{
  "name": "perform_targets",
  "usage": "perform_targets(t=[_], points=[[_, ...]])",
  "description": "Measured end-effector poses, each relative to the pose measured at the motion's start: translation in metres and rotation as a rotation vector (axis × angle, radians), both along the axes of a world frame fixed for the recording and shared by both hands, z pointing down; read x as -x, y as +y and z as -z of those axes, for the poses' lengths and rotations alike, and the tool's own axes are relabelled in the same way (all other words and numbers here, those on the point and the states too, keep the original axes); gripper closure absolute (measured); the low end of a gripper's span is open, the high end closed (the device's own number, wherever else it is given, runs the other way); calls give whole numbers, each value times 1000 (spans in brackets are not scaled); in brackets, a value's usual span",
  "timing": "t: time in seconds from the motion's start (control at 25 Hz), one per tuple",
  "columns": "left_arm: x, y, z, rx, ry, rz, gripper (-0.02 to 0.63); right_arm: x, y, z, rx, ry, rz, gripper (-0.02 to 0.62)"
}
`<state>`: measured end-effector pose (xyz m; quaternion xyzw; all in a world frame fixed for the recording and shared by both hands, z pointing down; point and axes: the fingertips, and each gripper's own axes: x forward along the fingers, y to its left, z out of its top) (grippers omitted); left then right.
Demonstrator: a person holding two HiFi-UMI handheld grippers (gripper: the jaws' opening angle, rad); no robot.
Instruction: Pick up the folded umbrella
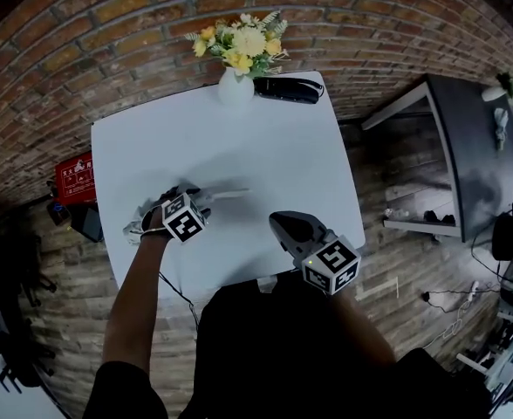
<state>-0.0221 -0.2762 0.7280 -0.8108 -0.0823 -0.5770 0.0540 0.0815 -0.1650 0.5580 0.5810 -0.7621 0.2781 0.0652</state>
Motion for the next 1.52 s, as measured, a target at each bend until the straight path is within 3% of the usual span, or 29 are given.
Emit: perform_targets(t=[0.48, 0.56, 0.64, 0.88, 1.08, 1.52], points=[[-1, 3, -8, 57, -76, -55, 362, -12, 8, -5, 22, -1, -33, 572], [-2, 3, -8, 63, -88, -63, 373, -15, 9, -5, 23, -2, -37, 574], [-3, 3, -7, 69, -93, -69, 424, -16, 9, -5, 24, -5, -40, 572], [-2, 0, -7, 90, -112, -56, 434, -22, 10, -5, 16, -3, -42, 573], [-1, -3, 2, 75, -89, -49, 437, -26, 11, -4, 7, -4, -34, 572], [14, -17, 74, -28, 76, 66, 439, -13, -2, 5, -34, -28, 60, 572]])
